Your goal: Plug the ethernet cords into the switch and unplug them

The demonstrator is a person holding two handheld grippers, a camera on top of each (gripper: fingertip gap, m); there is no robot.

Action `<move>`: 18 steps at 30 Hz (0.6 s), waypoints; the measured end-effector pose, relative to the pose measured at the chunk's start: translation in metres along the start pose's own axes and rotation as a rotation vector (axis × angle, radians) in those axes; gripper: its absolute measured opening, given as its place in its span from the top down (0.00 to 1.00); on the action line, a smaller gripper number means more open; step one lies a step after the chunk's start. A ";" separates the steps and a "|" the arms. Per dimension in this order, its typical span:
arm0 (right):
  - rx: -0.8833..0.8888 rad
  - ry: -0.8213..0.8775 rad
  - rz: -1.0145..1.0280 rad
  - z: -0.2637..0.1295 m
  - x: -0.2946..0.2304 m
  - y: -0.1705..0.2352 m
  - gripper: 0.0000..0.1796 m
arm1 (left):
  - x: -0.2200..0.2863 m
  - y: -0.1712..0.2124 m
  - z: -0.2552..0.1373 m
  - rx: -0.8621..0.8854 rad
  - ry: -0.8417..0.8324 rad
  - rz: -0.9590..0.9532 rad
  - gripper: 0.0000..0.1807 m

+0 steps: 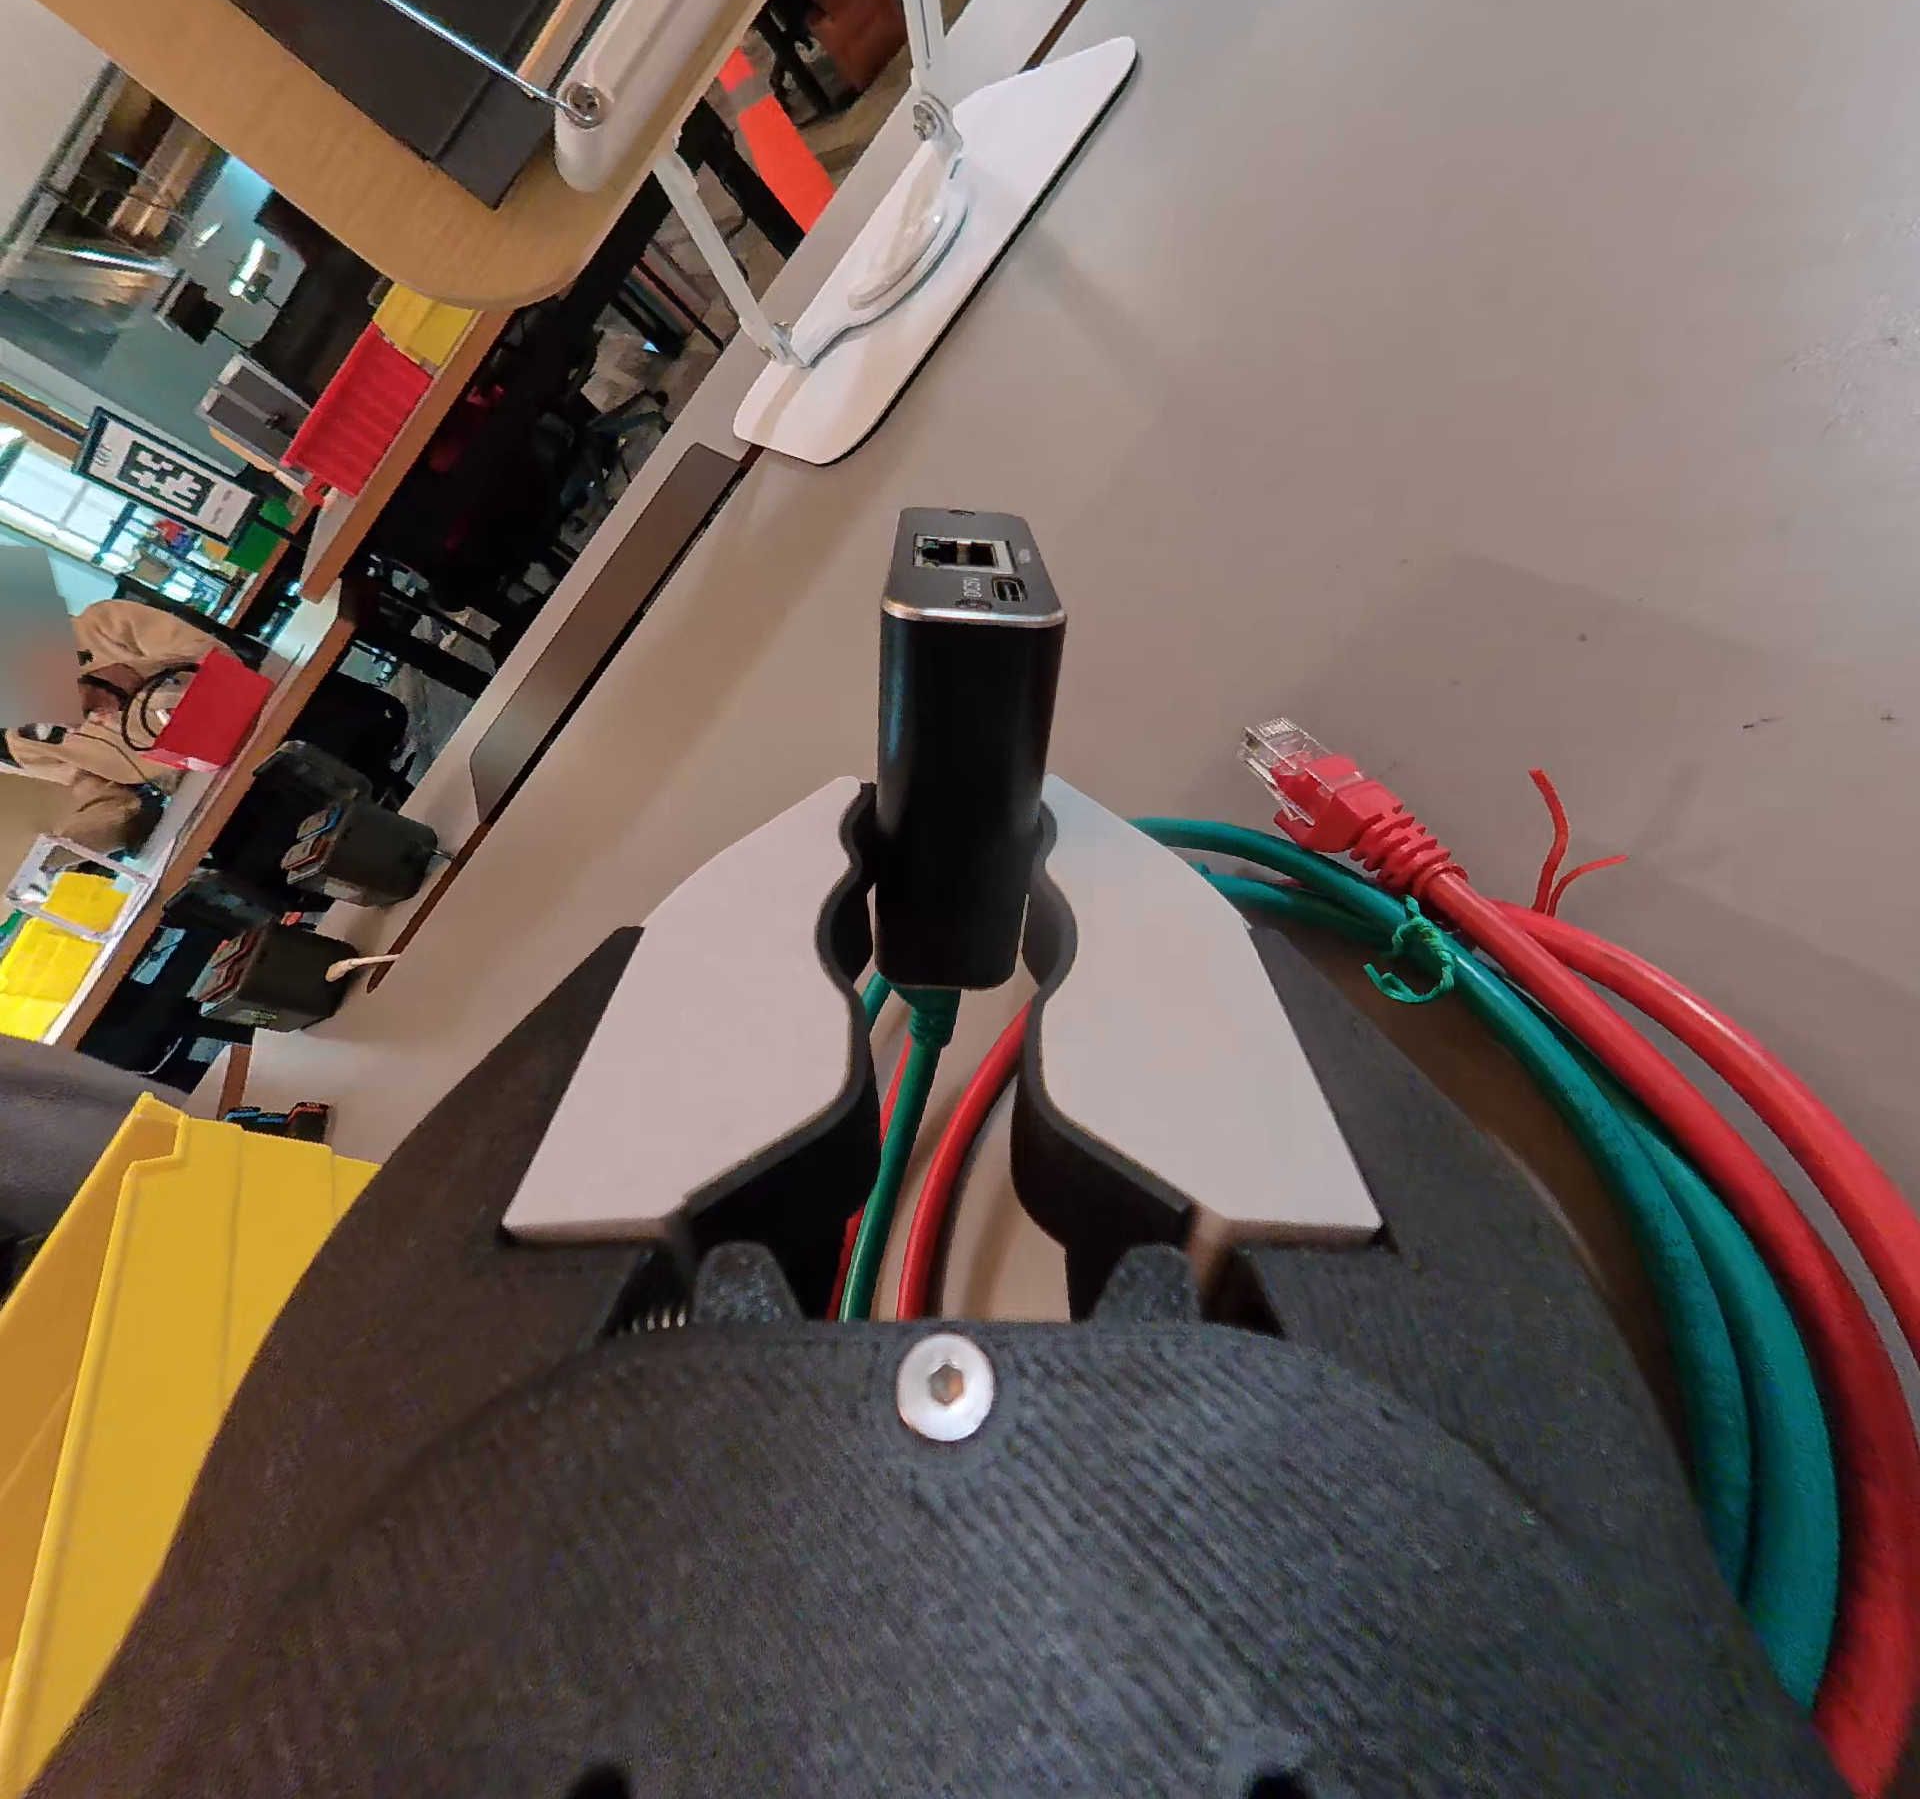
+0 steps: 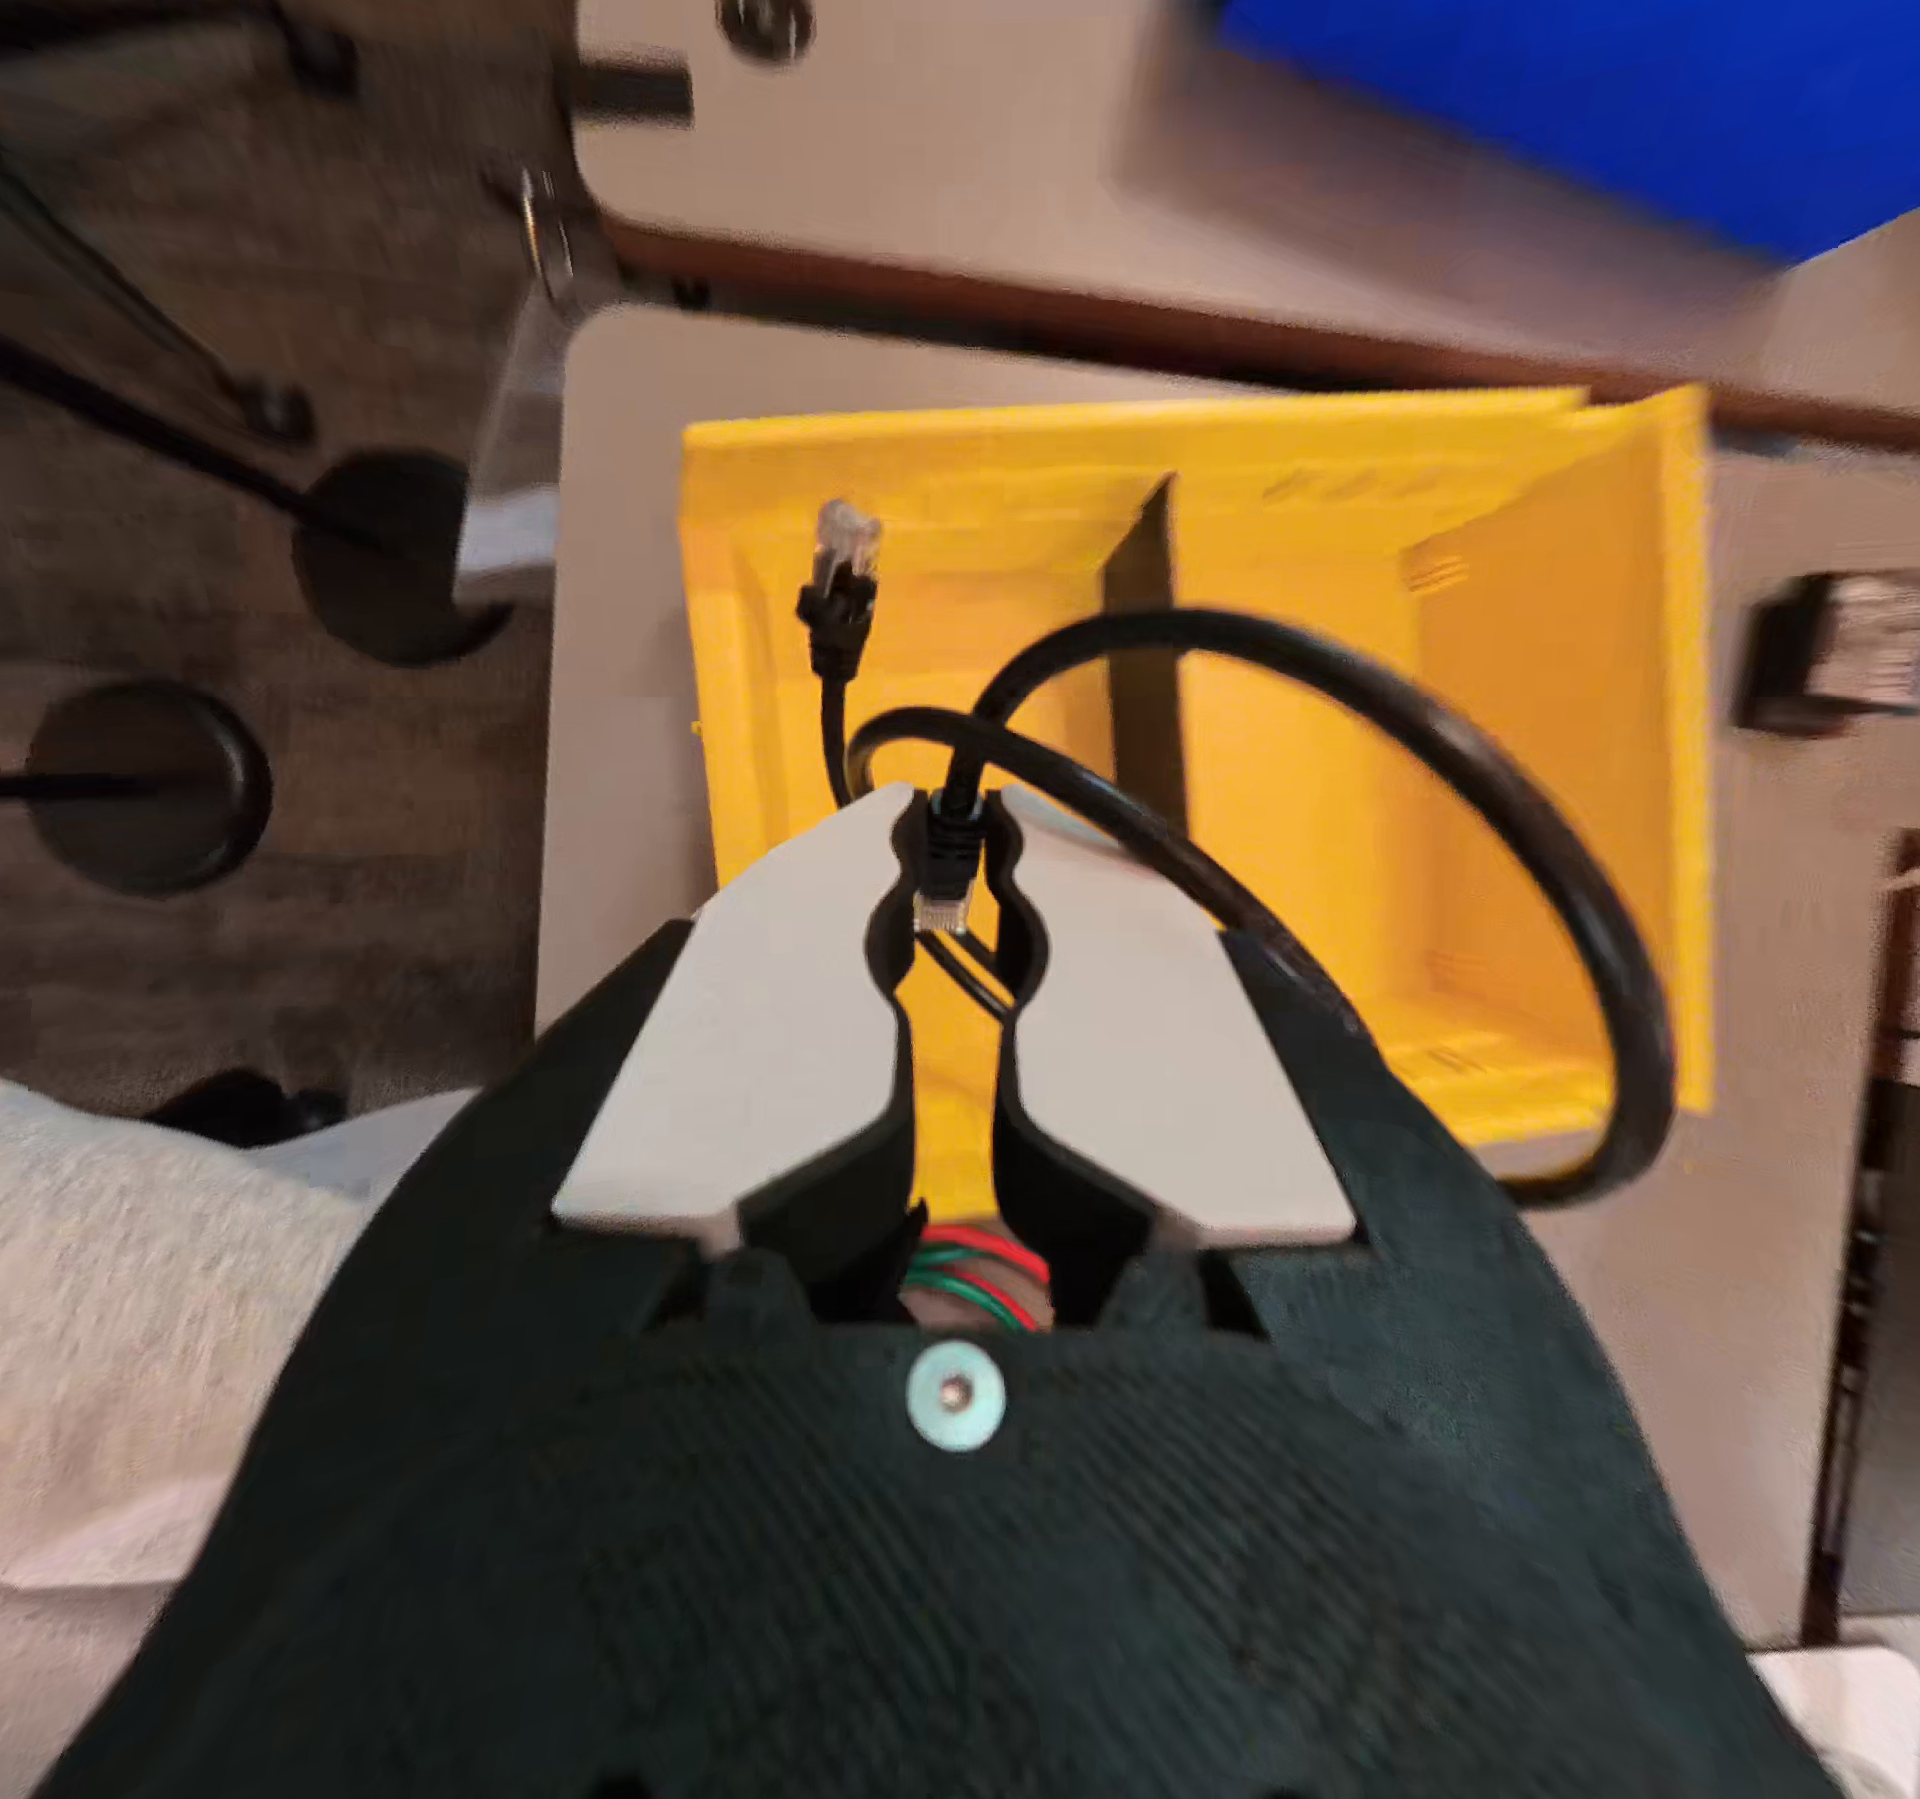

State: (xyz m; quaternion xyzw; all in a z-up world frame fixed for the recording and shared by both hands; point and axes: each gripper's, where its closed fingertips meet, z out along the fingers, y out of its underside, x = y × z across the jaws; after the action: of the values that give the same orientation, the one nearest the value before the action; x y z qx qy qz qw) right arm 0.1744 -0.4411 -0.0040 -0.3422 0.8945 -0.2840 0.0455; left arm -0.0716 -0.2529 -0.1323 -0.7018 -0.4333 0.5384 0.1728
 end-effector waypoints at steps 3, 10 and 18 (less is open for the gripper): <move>0.165 0.066 0.037 -0.082 0.024 0.003 0.94 | 0.000 0.000 0.000 0.002 0.001 -0.006 0.87; 0.233 0.230 0.221 -0.230 0.065 0.131 0.94 | 0.002 -0.001 0.000 -0.002 0.001 0.024 0.87; -0.013 0.230 0.489 -0.228 0.011 0.383 0.95 | 0.010 -0.010 0.000 0.023 0.008 0.051 0.87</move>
State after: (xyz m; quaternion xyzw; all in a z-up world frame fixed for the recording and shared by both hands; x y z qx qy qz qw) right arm -0.1219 -0.1079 -0.0189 -0.0816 0.9517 -0.2957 0.0087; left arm -0.0749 -0.2398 -0.1313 -0.7128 -0.4081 0.5448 0.1688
